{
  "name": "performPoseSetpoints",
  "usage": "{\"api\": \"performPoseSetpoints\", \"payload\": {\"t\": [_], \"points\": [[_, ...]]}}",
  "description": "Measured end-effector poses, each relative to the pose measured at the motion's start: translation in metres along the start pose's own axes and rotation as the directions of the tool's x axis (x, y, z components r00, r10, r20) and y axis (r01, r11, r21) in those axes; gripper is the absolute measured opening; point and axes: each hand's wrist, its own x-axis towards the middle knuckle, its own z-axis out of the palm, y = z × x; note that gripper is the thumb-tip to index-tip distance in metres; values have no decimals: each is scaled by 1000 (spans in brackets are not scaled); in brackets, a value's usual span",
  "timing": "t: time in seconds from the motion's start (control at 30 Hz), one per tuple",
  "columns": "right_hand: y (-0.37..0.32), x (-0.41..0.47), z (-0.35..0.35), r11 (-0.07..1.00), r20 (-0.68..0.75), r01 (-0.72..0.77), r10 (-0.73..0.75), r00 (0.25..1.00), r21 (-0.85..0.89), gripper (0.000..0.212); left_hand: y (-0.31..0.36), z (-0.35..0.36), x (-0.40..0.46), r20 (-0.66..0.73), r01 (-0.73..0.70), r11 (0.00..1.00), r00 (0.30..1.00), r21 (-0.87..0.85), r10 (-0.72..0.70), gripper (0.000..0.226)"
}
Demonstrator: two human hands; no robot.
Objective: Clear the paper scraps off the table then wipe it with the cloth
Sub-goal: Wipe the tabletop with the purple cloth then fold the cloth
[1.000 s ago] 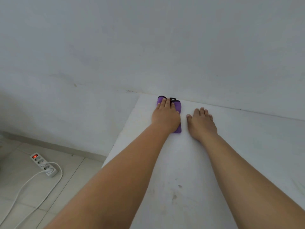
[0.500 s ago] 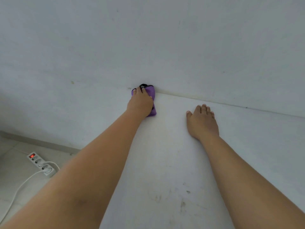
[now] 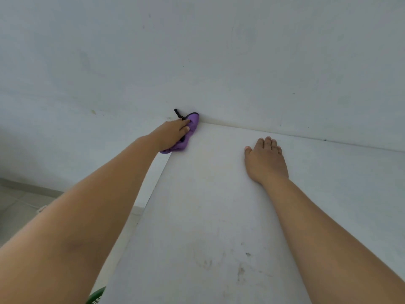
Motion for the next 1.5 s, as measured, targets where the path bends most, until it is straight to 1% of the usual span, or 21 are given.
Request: {"api": "performPoseSetpoints", "payload": {"t": [0.07,0.13,0.27,0.37,0.47,0.57,0.77,0.83,0.97,1.07,1.17,1.23,1.3,1.37,1.43,1.5], "points": [[0,1,0,1000,-5,2,-2,1000,0,61,4,5,-9,2,-19,1000,1000,6,19,45],[0,1,0,1000,-4,2,-2,1000,3,61,8,9,-19,-24,-21,1000,999,-16,21,45],[0,-2,-3,1000,17,8,-8,1000,13,61,6,14,-43,1,95,994,995,-51,-95,43],[0,-9,-8,999,50,37,-38,998,23,61,4,16,-71,15,138,989,990,-46,-138,40],[-2,-25,-12,997,80,74,-76,994,24,59,4,20,-106,14,117,992,993,-42,-116,45],[-9,-54,-13,986,106,165,-168,980,29,56,6,24,-143,-15,70,995,997,-71,-71,51],[-17,-122,-9,944,125,326,-329,936,46,53,5,27,-205,-49,-9,1000,999,-16,8,49],[-18,-141,-6,930,123,362,-367,922,65,52,4,28,-230,-48,-5,999,999,-44,3,49],[-17,-173,-5,912,115,403,-410,905,81,50,4,32,-287,-53,7,996,999,-92,-12,48],[-14,-190,-9,907,113,411,-420,901,90,49,3,35,-329,-36,-23,998,999,-51,21,47],[-13,-205,-13,902,119,428,-432,894,59,47,-3,40,-362,-54,-7,998,999,-66,3,48],[-12,-216,-15,901,98,433,-434,896,33,44,-7,45,-377,-63,-8,1000,998,3,8,49],[-11,-225,-18,898,8,429,-432,902,101,35,-8,48,-380,-65,-14,998,998,68,19,50],[-11,-232,-21,864,-77,431,-426,901,259,26,-6,46,-375,-63,-15,997,998,70,20,51],[-13,-238,-25,820,-113,431,-421,900,378,22,-2,44,-364,-59,-14,998,998,64,18,51],[-15,-243,-29,781,-142,433,-416,898,449,20,2,44,-351,-47,-19,991,999,130,25,51]]}}
